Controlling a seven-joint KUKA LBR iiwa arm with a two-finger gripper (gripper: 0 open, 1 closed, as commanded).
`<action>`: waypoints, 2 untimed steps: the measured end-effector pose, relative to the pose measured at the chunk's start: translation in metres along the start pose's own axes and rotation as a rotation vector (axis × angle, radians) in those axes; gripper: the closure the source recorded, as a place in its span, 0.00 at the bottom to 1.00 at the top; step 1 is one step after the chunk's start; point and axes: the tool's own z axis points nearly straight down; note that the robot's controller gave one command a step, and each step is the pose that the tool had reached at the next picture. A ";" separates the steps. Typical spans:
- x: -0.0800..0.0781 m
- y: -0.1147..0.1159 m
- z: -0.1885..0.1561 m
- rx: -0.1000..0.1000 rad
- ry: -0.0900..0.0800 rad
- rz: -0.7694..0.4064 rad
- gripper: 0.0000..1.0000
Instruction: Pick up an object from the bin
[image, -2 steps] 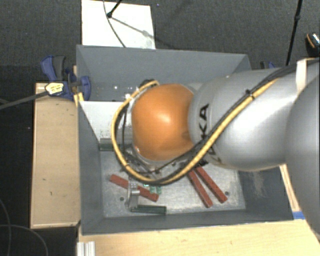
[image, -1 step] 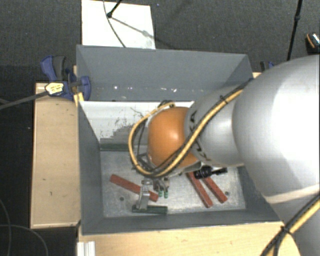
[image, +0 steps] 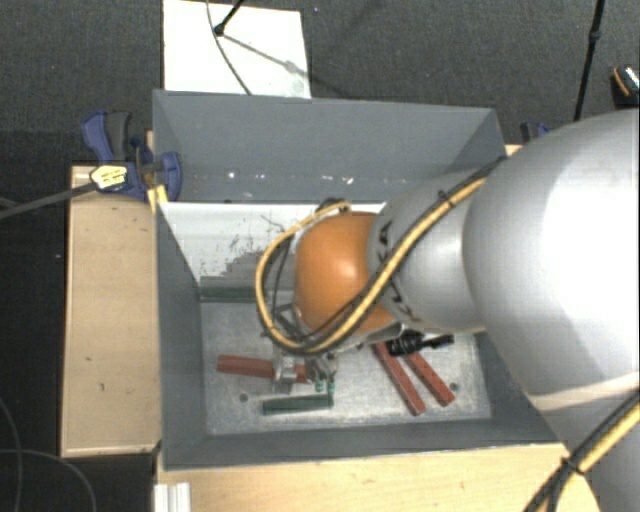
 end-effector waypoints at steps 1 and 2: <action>0.001 0.001 -0.145 -0.003 -0.008 0.010 1.00; 0.002 0.000 -0.140 0.000 0.000 0.014 0.00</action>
Offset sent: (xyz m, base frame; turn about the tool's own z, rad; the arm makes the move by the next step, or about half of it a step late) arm -0.0032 0.0005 0.1397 0.0062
